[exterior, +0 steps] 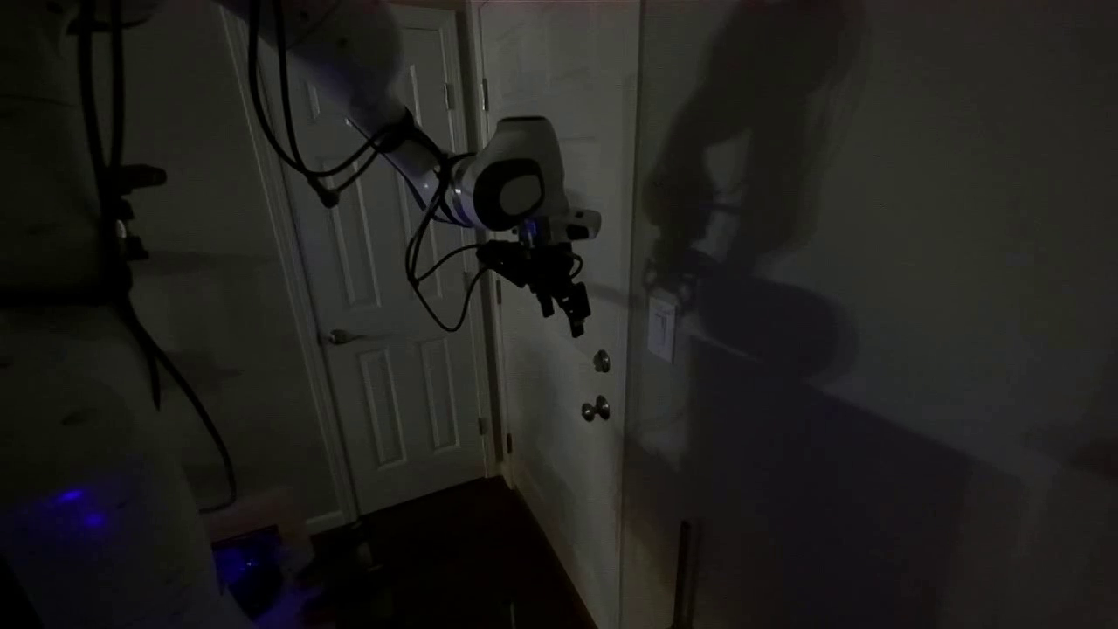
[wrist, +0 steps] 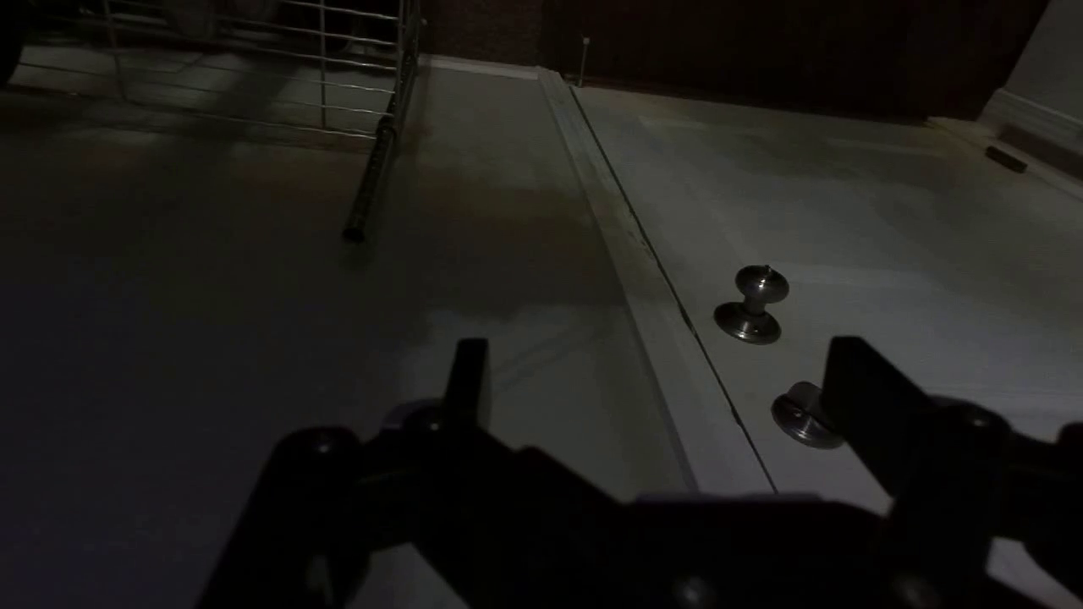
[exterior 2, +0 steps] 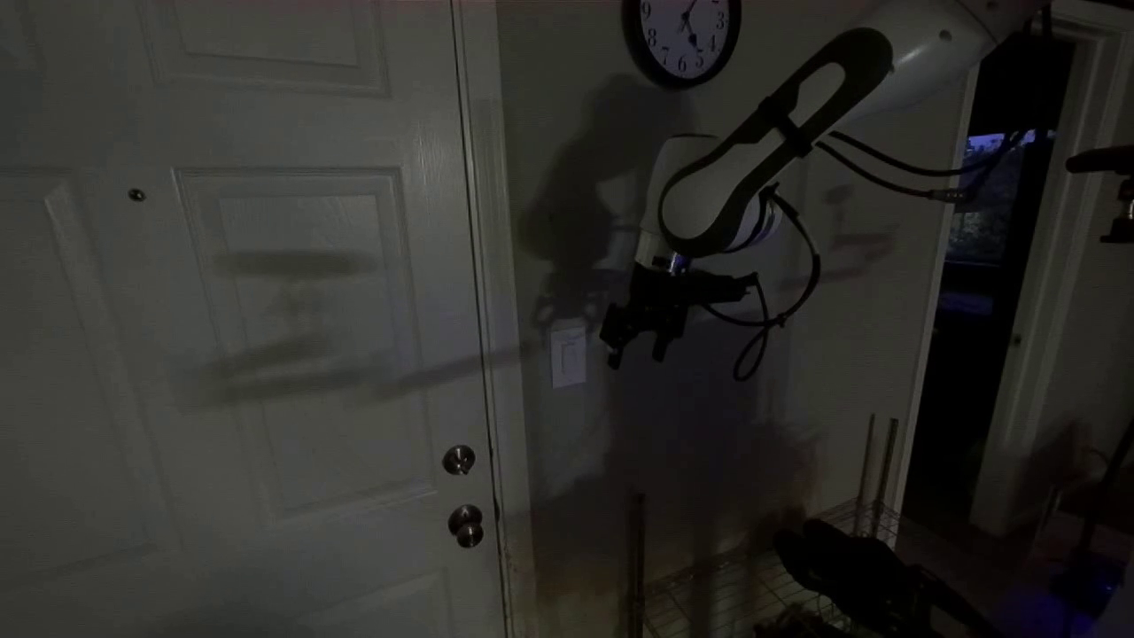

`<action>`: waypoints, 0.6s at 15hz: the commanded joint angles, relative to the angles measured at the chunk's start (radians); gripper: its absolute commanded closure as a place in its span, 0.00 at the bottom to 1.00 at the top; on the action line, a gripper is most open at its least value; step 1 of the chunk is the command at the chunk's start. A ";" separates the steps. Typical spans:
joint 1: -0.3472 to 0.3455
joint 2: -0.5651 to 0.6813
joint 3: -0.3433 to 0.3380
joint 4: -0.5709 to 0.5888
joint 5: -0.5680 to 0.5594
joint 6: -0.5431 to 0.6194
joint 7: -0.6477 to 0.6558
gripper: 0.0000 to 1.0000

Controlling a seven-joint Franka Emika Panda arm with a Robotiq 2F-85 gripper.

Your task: Switch on the light switch

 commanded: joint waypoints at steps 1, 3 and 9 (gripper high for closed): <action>0.006 -0.001 -0.006 0.001 0.002 -0.002 -0.002 0.00; 0.006 0.005 -0.007 0.005 -0.003 -0.002 -0.001 0.00; 0.007 0.105 -0.038 0.075 -0.068 0.032 0.068 0.00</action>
